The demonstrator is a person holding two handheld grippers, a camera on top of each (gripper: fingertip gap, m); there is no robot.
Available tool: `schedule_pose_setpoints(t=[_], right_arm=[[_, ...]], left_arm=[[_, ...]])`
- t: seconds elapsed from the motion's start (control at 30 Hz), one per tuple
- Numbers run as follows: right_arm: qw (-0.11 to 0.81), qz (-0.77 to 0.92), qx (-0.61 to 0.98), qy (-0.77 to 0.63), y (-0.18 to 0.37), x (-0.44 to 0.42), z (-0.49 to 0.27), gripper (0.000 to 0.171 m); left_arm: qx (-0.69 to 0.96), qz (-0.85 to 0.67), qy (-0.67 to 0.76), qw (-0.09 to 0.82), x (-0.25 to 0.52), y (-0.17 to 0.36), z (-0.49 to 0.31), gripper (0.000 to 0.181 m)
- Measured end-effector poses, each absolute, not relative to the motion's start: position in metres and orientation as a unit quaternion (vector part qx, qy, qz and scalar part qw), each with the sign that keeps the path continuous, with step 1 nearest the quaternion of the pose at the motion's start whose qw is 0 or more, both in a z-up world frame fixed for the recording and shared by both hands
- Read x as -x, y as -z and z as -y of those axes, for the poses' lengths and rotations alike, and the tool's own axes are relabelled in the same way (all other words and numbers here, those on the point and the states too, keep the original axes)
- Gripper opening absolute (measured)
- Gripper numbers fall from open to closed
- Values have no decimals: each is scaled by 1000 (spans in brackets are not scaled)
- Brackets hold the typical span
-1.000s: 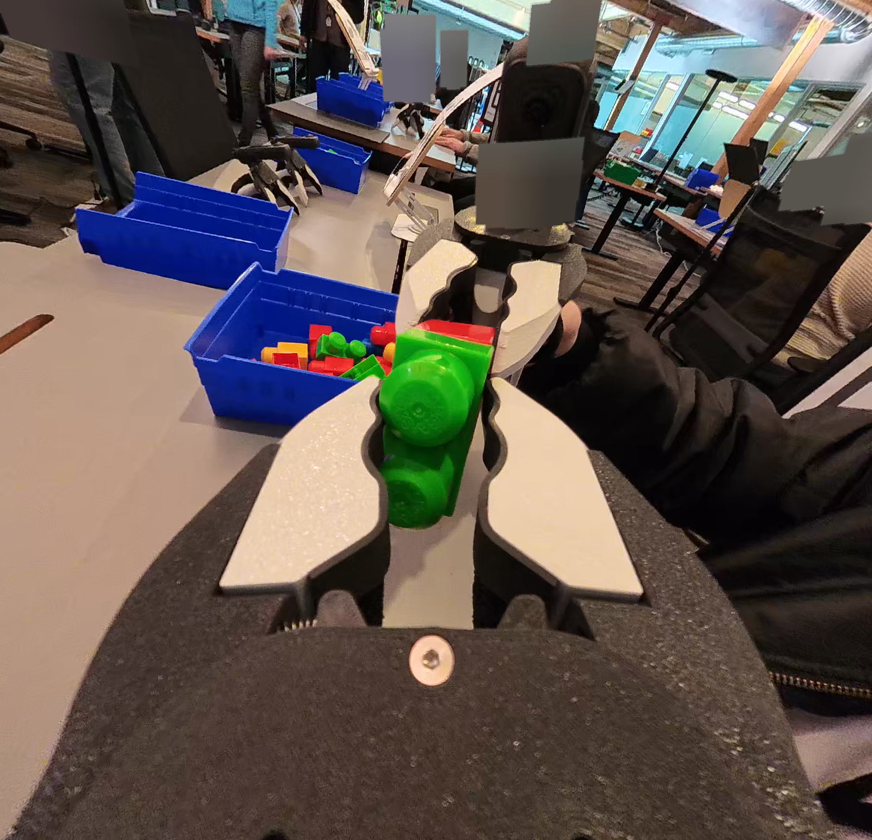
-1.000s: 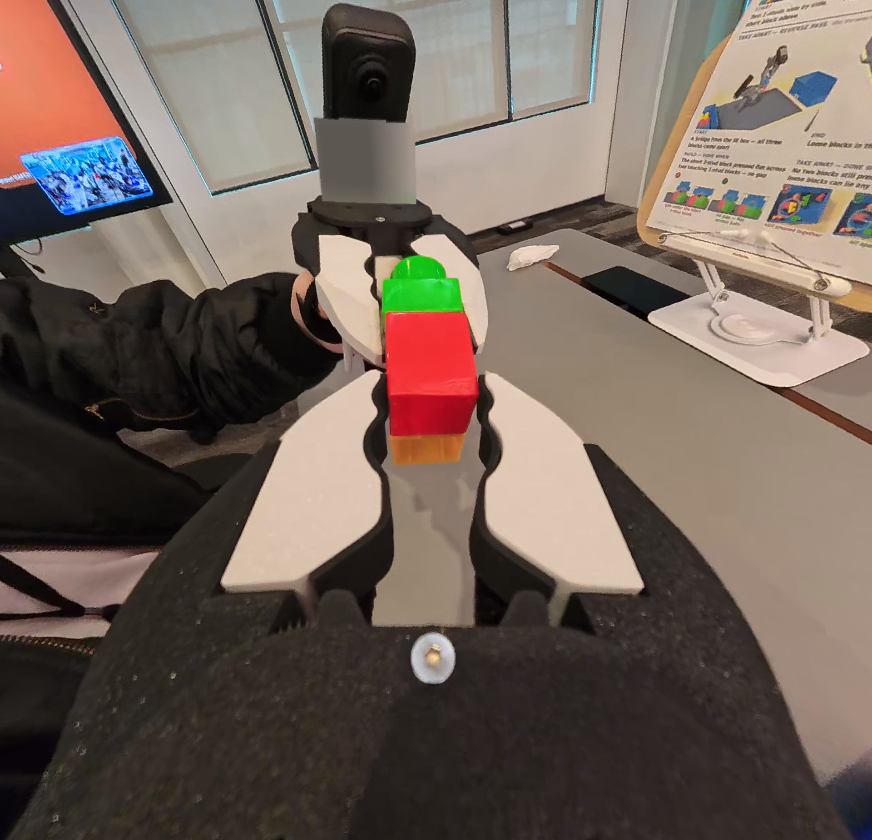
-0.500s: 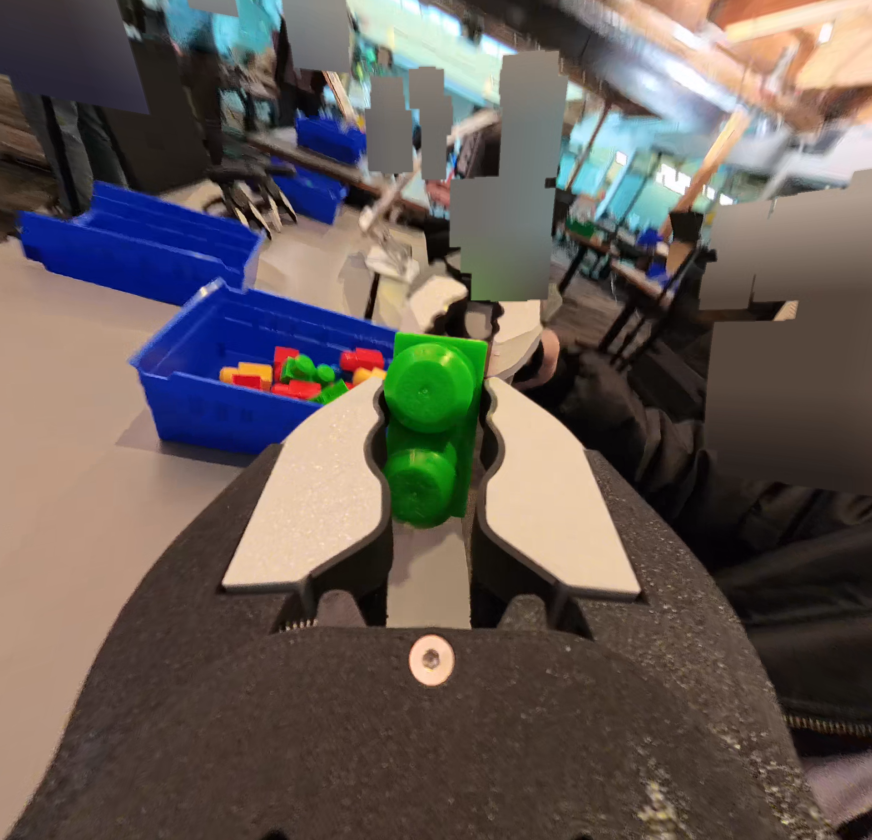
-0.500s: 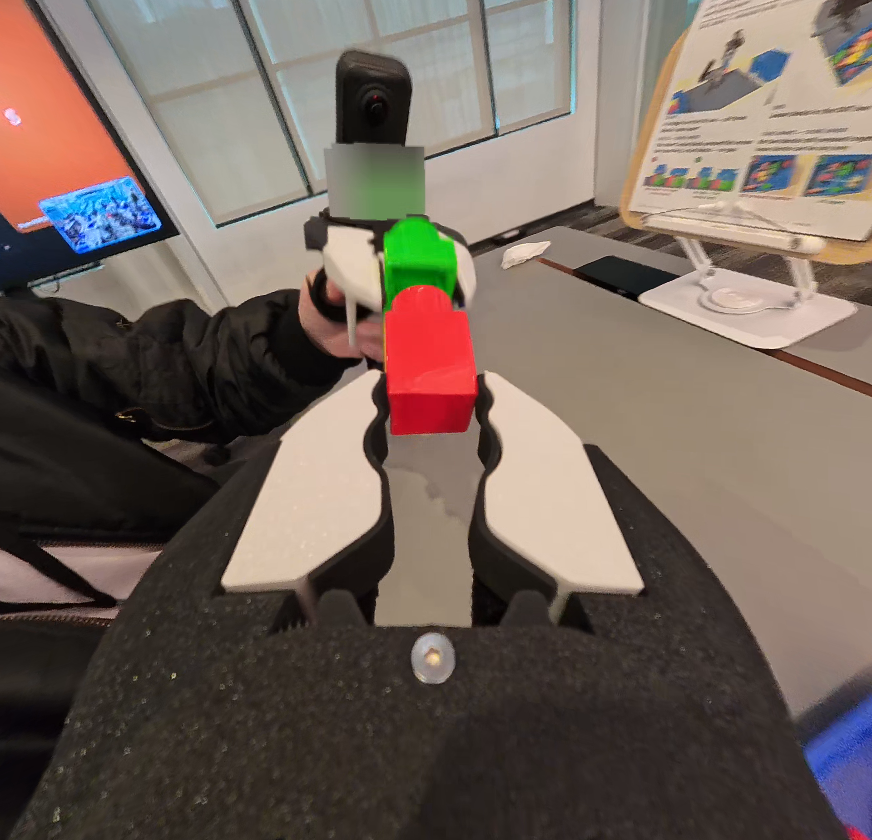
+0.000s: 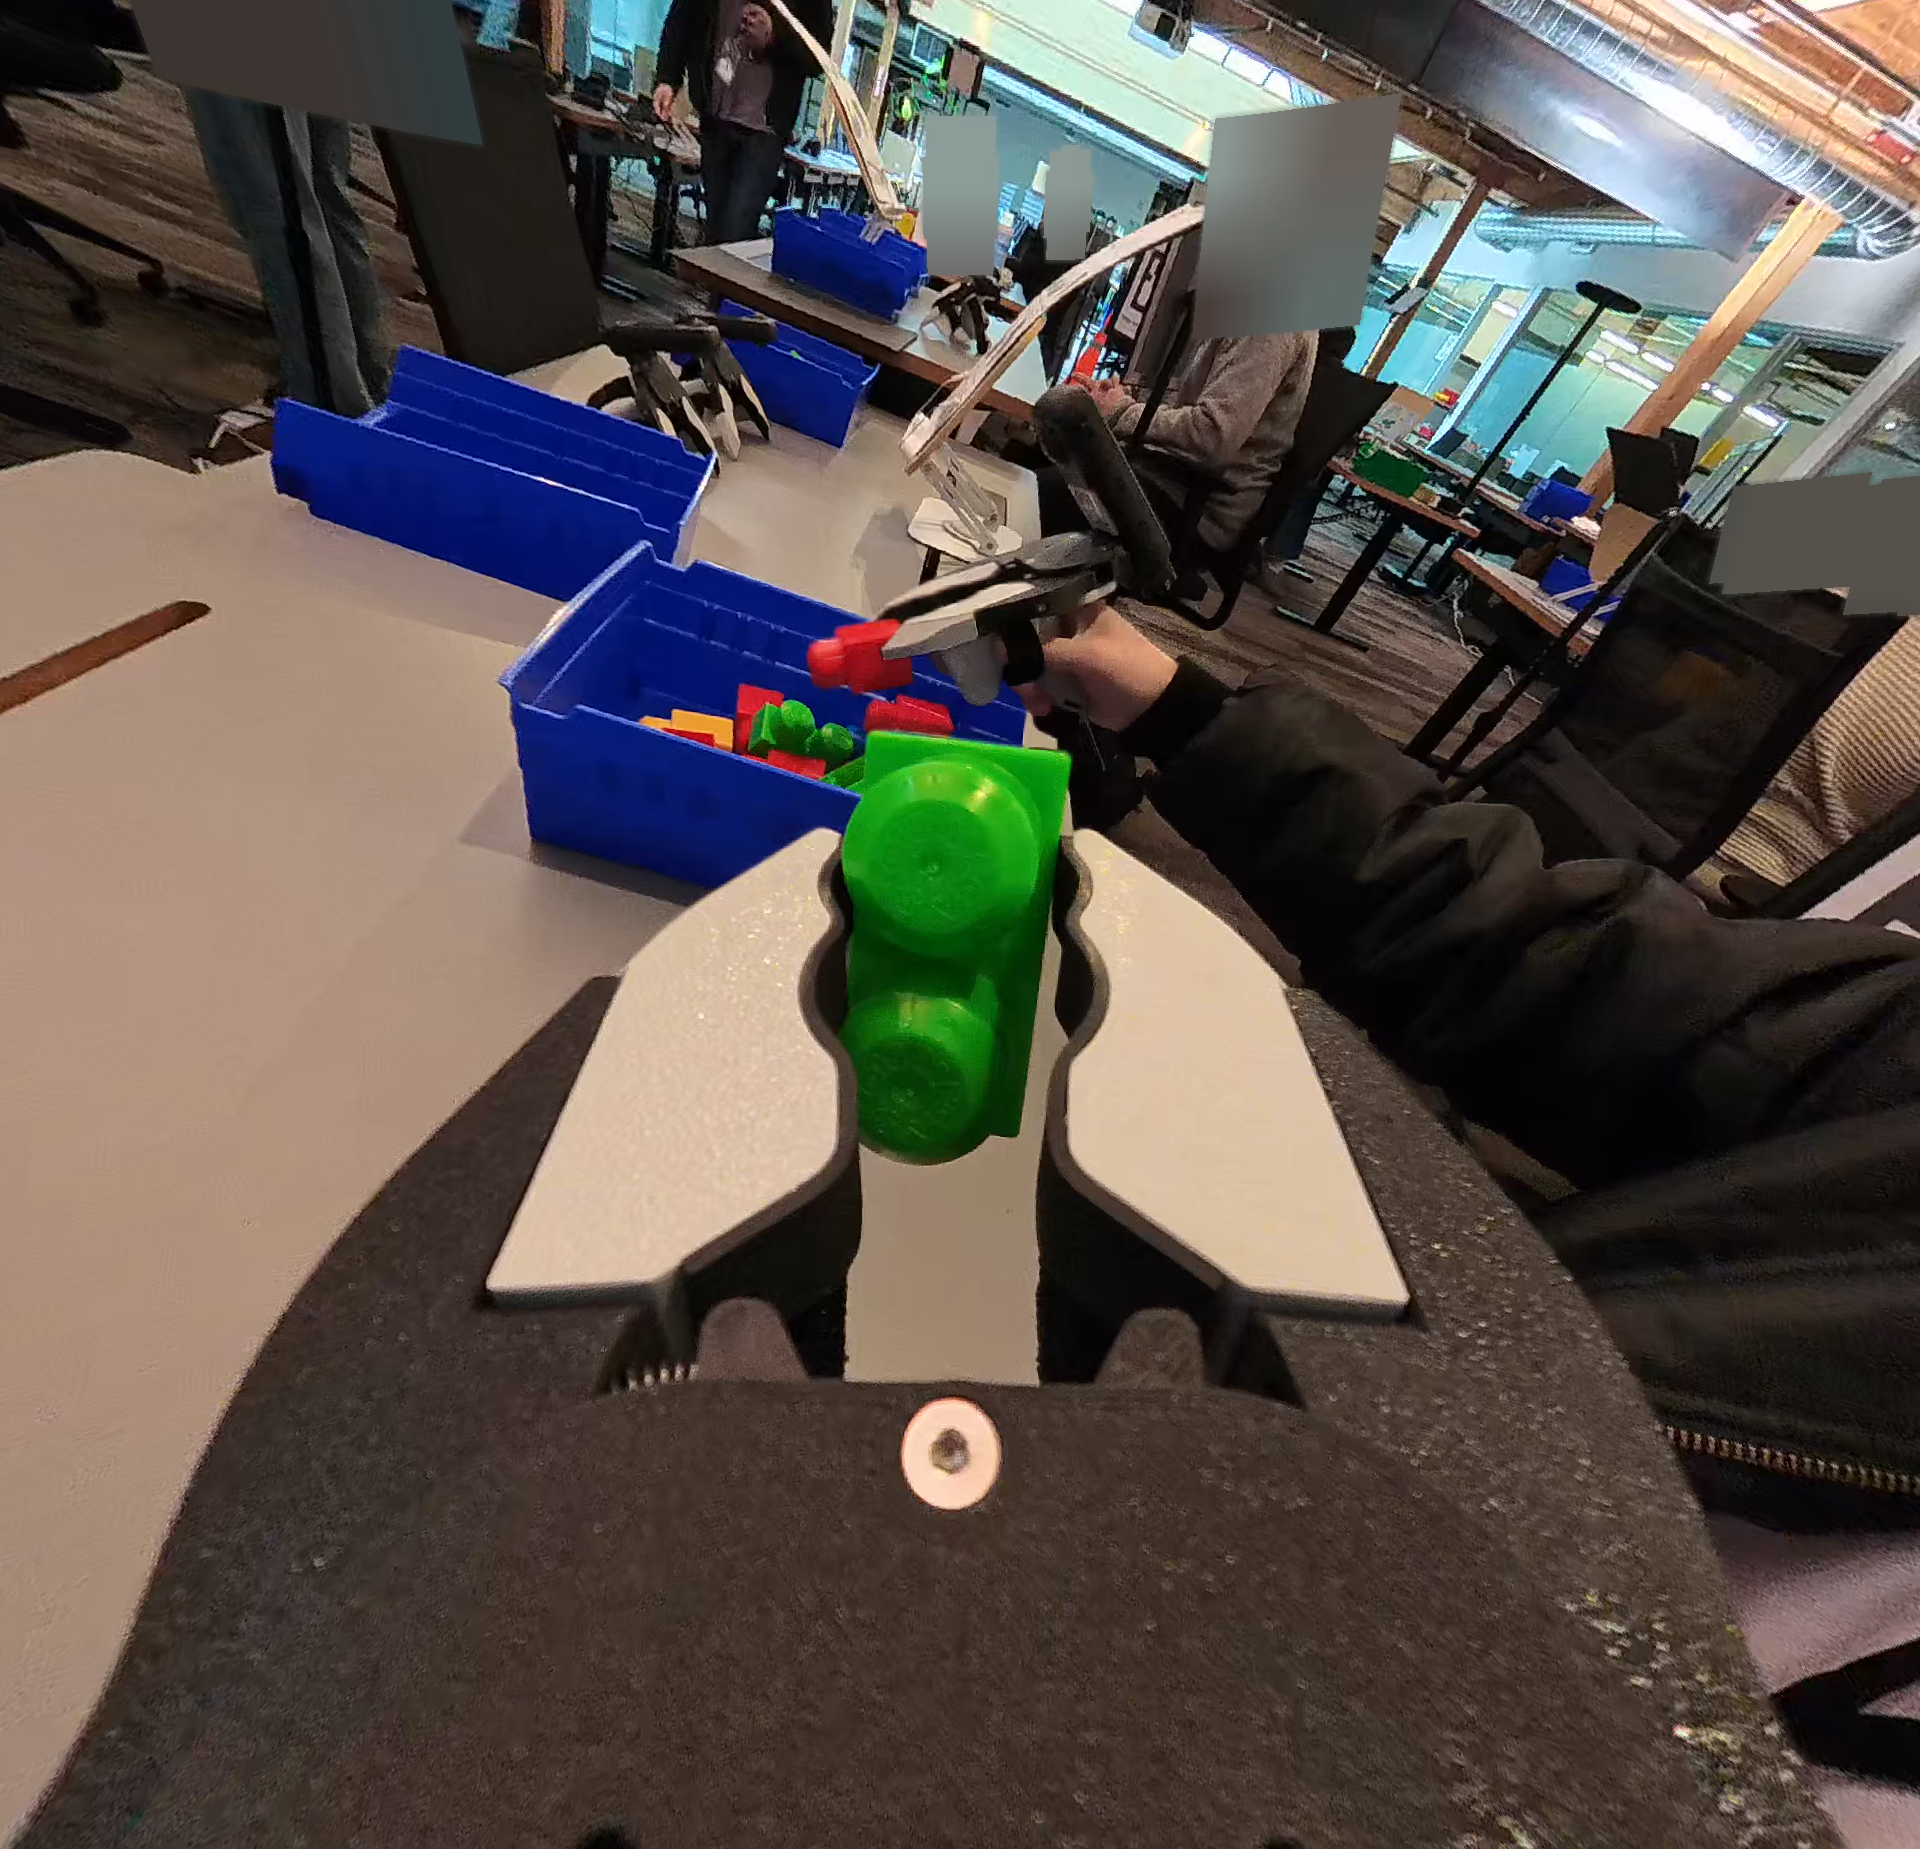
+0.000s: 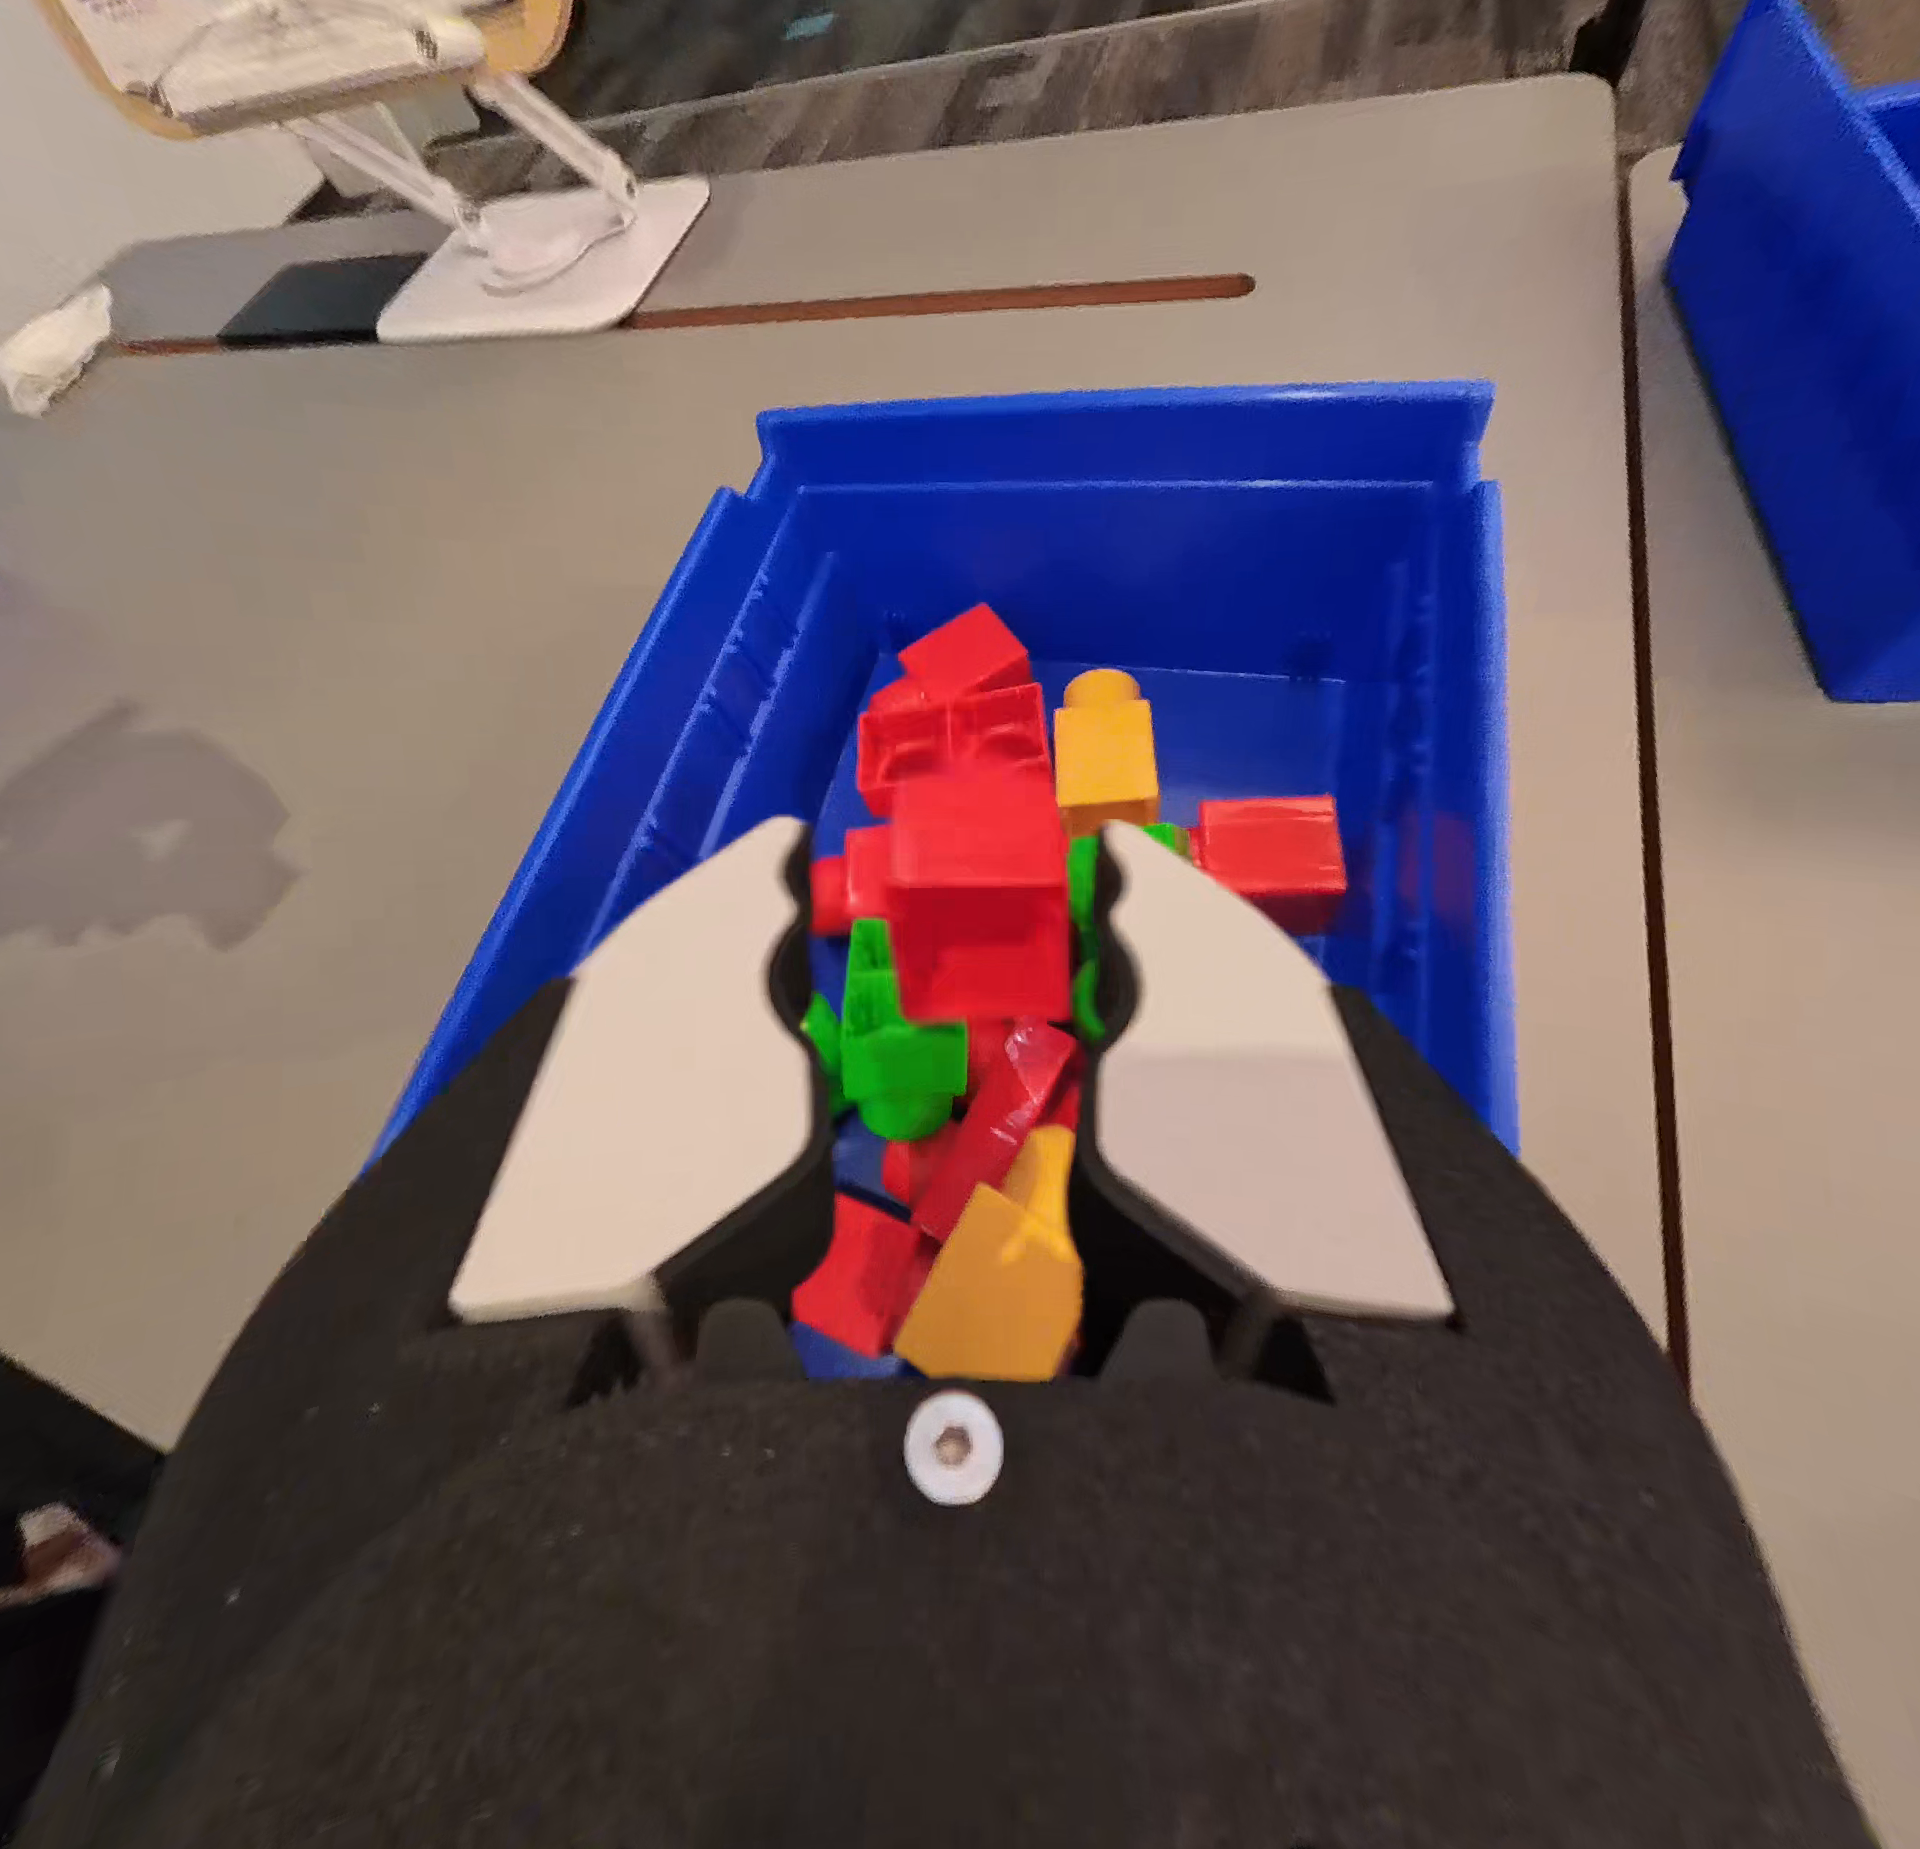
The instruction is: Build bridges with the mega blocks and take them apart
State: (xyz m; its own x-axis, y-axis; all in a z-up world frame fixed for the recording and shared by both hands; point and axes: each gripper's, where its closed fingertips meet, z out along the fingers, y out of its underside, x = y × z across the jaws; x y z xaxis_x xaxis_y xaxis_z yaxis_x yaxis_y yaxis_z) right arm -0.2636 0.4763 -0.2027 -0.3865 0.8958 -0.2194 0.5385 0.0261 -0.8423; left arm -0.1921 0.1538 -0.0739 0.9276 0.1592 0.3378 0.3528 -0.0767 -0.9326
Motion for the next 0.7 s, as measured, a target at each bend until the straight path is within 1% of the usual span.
schedule_pose_setpoints(t=[0.03, 0.13, 0.17, 0.27, 0.33, 0.43, 0.47, 0.5, 0.53, 0.6, 0.67, 0.7], right_arm=[[194, 680, 524, -476, 199, 266, -473, 64], [202, 665, 467, -547, 160, 261, -433, 64], [189, 666, 426, -583, 142, 252, -405, 64], [93, 685, 289, -662, 102, 209, -304, 70], [60, 709, 231, -663, 96, 188, -253, 72], [49, 730, 191, -655, 97, 177, -207, 73], [32, 729, 180, -659, 96, 173, -197, 67], [10, 726, 165, -668, 93, 168, -188, 48], [1, 726, 158, -670, 92, 166, -184, 37], [4, 720, 152, -677, 89, 167, -183, 37], [13, 721, 152, -676, 87, 168, -184, 36], [15, 722, 150, -675, 87, 168, -184, 36]], left_arm=[[730, 177, 76, 655, 191, 76, -157, 37], [722, 181, 90, 661, 189, 75, -167, 37], [717, 182, 93, 666, 189, 73, -170, 37], [709, 175, 103, 676, 186, 67, -182, 37], [707, 172, 105, 678, 184, 66, -189, 37], [700, 167, 113, 685, 180, 62, -197, 37], [702, 166, 114, 683, 179, 62, -198, 37], [705, 165, 112, 681, 178, 63, -199, 37], [700, 159, 116, 686, 175, 60, -200, 37], [694, 159, 107, 694, 176, 57, -197, 37], [692, 156, 101, 697, 174, 58, -194, 45], [700, 151, 101, 691, 172, 61, -193, 46]])
